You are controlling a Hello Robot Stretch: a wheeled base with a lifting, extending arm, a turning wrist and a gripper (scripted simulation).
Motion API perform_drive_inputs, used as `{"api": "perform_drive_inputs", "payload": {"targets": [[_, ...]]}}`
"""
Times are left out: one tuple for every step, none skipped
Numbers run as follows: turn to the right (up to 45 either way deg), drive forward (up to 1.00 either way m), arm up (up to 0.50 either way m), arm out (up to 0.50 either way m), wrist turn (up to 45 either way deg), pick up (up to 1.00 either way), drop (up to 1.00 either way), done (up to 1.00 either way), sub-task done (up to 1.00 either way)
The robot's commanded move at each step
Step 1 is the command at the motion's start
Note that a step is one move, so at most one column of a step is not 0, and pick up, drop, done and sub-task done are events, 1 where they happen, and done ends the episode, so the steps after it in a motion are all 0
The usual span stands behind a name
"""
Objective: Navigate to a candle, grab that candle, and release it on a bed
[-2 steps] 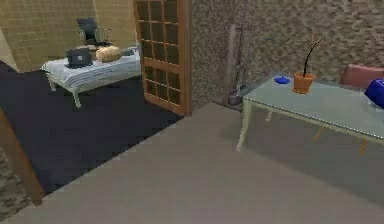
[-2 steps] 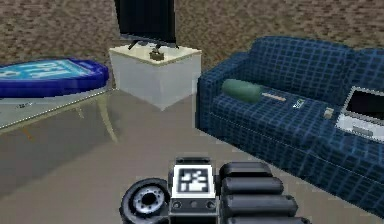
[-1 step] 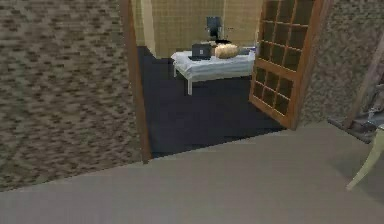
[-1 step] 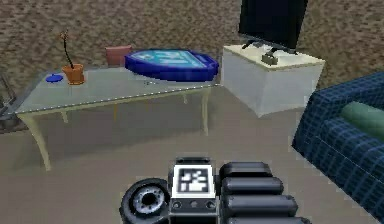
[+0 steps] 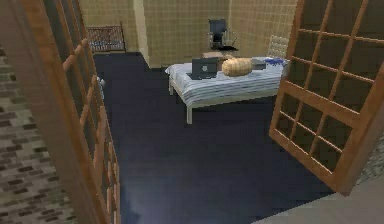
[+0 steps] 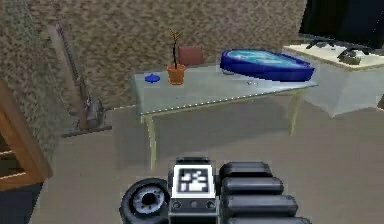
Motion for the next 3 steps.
{"api": "perform_drive_inputs", "payload": {"targets": [[0.0, 0.60, 0.00, 0.00, 0.0, 0.00, 0.00, 0.00, 0.00], [-15.0, 0.00, 0.00, 0.00, 0.0, 0.00, 0.00, 0.00, 0.00], [0.0, 1.00, 0.00, 0.00, 0.0, 0.00, 0.00, 0.00, 0.00]]}}
